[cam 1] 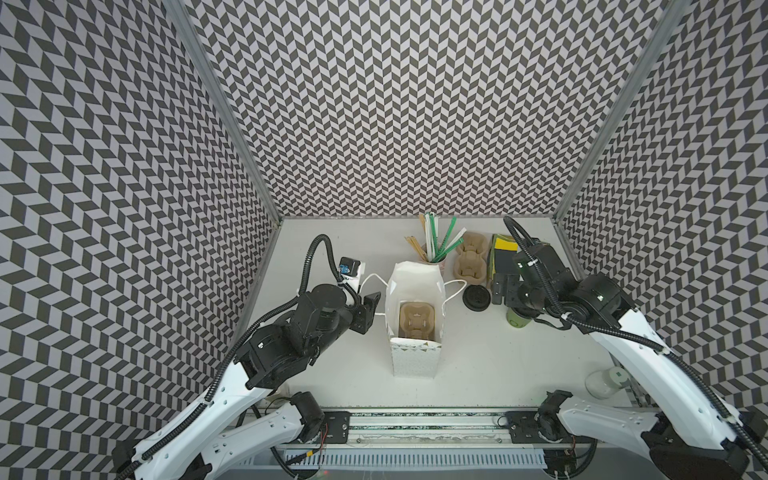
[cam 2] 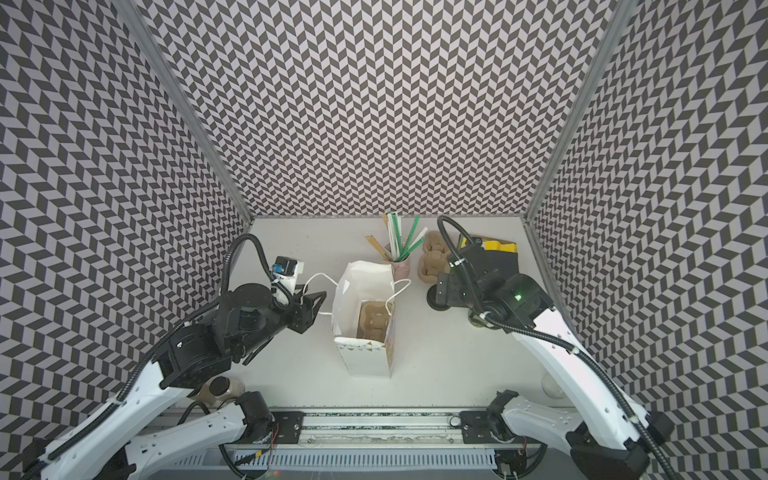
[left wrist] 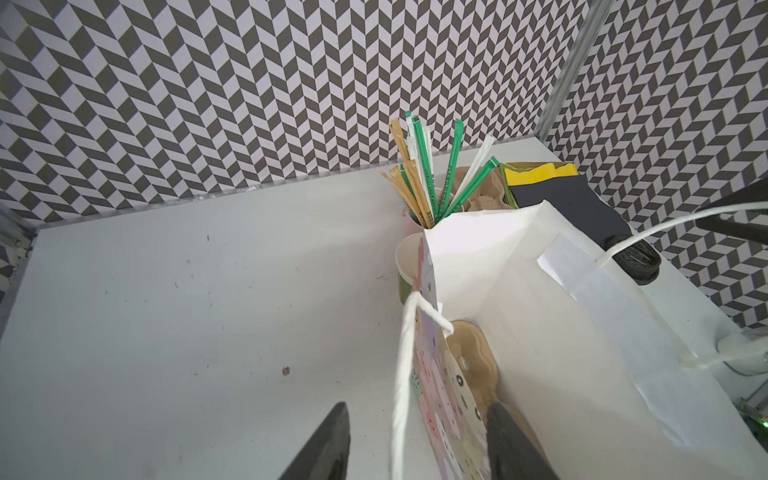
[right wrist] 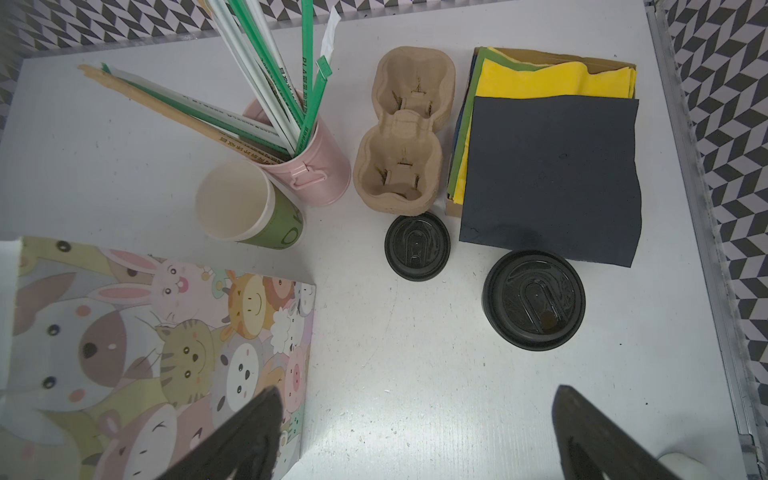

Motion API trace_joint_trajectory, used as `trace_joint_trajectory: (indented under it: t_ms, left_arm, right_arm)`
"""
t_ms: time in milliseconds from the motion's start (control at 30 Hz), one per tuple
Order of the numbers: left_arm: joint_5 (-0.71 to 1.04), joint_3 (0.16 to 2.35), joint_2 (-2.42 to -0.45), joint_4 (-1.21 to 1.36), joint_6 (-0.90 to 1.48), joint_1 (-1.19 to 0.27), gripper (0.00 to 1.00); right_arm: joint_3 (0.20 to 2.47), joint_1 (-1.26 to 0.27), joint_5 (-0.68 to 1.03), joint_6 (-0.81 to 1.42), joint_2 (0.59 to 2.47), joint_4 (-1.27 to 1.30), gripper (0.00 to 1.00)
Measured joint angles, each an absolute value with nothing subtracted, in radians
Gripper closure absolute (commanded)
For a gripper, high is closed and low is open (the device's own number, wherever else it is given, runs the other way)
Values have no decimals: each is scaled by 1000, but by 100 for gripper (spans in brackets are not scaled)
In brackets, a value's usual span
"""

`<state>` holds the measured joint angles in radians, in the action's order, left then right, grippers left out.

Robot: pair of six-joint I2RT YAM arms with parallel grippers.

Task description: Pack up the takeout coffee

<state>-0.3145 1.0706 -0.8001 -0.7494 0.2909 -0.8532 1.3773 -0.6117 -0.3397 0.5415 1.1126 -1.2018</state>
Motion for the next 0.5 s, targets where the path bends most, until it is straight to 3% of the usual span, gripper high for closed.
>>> trace_joint_trajectory:
  t_ms: [167, 233, 500]
  left_arm:
    - [-290, 1071, -817, -746, 299, -835, 84]
    - [-274, 1071, -823, -741, 314, -828, 100]
    - [-231, 1082, -878, -713, 414, -817, 100]
  right_arm:
    - [1356, -601, -346, 542, 1105, -1198, 1]
    - [1345, -590, -352, 543, 1105, -1198, 1]
    - [1271, -456, -340, 542, 1105, -1193, 1]
